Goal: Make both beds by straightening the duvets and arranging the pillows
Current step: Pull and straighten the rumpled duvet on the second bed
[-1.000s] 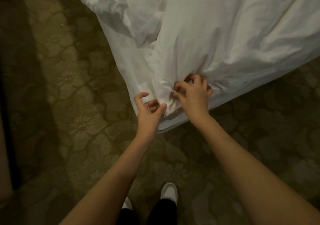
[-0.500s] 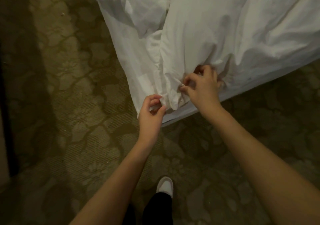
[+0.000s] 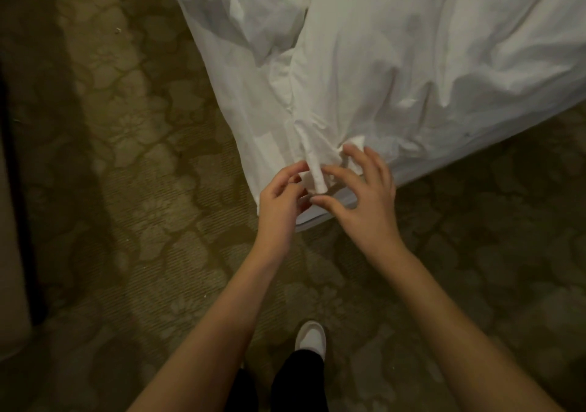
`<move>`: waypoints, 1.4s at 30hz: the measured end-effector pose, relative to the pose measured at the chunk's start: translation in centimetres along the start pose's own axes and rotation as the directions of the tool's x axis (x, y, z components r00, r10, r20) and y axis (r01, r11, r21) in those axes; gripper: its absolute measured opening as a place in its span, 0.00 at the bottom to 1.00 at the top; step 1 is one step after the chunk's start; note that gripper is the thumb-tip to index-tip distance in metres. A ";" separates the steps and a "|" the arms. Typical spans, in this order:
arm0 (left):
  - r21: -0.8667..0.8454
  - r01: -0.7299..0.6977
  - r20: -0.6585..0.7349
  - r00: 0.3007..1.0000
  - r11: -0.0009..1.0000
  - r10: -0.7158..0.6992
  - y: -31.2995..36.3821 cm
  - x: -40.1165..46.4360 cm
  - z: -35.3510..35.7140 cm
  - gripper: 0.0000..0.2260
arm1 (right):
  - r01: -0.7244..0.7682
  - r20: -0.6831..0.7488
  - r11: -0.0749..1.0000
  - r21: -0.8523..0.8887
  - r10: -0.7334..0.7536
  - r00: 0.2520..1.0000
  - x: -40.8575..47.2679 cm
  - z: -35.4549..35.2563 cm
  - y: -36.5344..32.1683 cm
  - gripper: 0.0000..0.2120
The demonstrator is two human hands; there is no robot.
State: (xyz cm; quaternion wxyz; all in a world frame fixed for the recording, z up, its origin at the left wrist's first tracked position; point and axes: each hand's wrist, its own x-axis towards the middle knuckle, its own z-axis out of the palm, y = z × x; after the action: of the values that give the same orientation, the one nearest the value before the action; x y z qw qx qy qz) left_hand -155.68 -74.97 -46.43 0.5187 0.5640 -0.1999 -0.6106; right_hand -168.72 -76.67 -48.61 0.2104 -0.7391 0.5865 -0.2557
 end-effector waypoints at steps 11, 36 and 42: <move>0.125 0.138 0.020 0.990 0.983 -0.142 1.7 -0.3 0.0 0.11 | -0.011 -0.191 1.000 0.027 0.016 0.981 1.8 1.8 0.1 0.19; -0.127 0.160 -0.065 0.984 0.979 -0.169 1.6 0.1 2.3 0.11 | 0.132 -0.135 0.989 -0.073 -0.141 0.981 5.2 -2.4 2.0 0.11; -0.176 0.117 -0.017 0.992 0.978 -0.121 1.6 -0.1 2.0 0.12 | 0.088 -0.213 0.992 -0.089 -0.105 0.971 3.5 -0.1 1.0 0.12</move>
State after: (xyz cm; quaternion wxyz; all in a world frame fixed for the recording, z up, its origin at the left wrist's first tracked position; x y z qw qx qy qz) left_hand -156.85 -76.18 -44.46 0.5314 0.5359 -0.1042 -0.6477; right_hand -168.90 -80.34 -48.68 0.1032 -0.7422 0.5789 -0.3215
